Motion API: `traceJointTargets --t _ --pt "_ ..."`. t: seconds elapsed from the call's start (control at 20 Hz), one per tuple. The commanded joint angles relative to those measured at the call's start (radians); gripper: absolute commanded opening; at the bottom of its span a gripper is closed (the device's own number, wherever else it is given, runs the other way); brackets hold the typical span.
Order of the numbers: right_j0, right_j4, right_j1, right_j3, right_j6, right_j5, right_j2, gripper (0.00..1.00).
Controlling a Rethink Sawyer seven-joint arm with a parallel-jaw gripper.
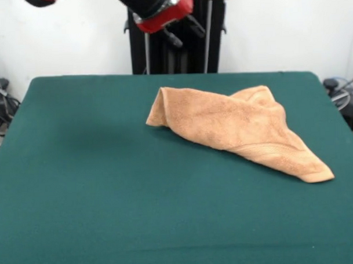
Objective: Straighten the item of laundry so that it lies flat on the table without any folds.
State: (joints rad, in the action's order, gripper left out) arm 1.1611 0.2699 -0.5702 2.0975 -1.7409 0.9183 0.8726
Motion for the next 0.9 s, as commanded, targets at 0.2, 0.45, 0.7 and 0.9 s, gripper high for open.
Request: traceJointTargets --t 0.2,0.45,0.7,0.9 --pt "0.027 0.058 0.024 -0.124 0.286 0.130 0.082 1.00" --pt "0.021 0.062 0.027 -0.136 0.299 0.130 0.069 1.00" --pt "0.007 0.081 0.034 -0.119 0.284 0.069 0.046 1.00" --pt "-0.006 0.112 0.070 -0.104 0.269 0.005 0.022 1.00"
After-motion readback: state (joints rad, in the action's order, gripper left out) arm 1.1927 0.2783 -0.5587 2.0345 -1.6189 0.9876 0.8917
